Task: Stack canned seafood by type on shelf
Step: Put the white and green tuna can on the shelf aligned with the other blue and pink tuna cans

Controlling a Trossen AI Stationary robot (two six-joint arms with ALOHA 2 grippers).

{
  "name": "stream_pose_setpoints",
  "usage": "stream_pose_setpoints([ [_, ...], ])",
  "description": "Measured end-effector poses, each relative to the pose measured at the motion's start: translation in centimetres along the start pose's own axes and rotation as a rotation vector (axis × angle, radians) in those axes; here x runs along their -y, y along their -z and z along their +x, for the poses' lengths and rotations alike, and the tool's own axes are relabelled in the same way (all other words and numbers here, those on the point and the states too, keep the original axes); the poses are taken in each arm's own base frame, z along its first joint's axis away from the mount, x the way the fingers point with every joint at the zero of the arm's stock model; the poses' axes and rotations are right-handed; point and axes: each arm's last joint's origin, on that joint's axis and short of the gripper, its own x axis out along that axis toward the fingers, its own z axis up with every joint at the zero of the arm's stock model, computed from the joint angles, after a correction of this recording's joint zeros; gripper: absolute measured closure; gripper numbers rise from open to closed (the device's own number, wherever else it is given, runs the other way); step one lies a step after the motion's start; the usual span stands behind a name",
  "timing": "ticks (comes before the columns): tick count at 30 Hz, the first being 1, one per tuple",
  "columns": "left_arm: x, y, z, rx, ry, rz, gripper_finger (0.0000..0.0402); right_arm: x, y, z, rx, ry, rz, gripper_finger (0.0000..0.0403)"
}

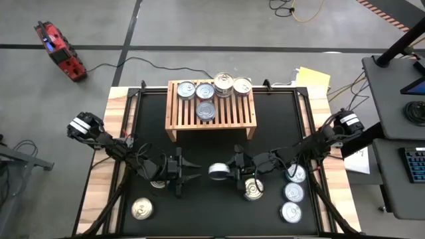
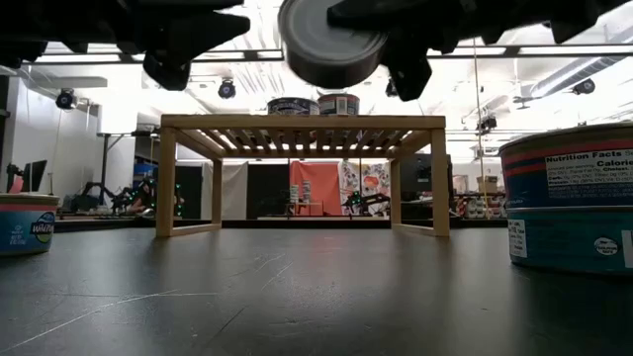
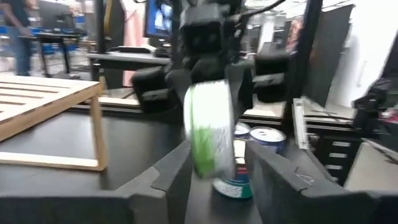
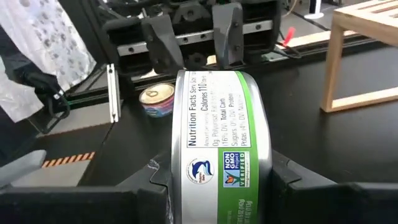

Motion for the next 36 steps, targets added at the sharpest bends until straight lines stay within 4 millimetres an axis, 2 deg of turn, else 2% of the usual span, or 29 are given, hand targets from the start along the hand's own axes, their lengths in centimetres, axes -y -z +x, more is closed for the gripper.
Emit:
stream_pose_setpoints([
  [10,0.0,0.5,0.0,-0.048,0.011,-0.05,0.0155,0.2,2.8,1.8,-0.021,0.003,-0.021,0.028],
  [15,0.0,0.9,0.0,-0.09,0.005,-0.044,0.0117,0.1,2.6,2.1,0.049,-0.015,-0.053,0.028],
  [24,-0.2,1.1,0.1,-0.101,-0.002,-0.004,0.0105,-0.2,1.8,2.3,0.08,-0.019,-0.12,0.028],
  [29,-0.5,0.9,0.4,-0.096,-0.014,-0.006,0.0105,-0.6,1.2,3.3,0.102,-0.017,-0.185,0.028],
  [36,0.0,0.7,0.6,-0.106,0.074,-0.014,0.0106,-0.9,1.0,4.3,0.106,-0.016,-0.252,0.028],
])
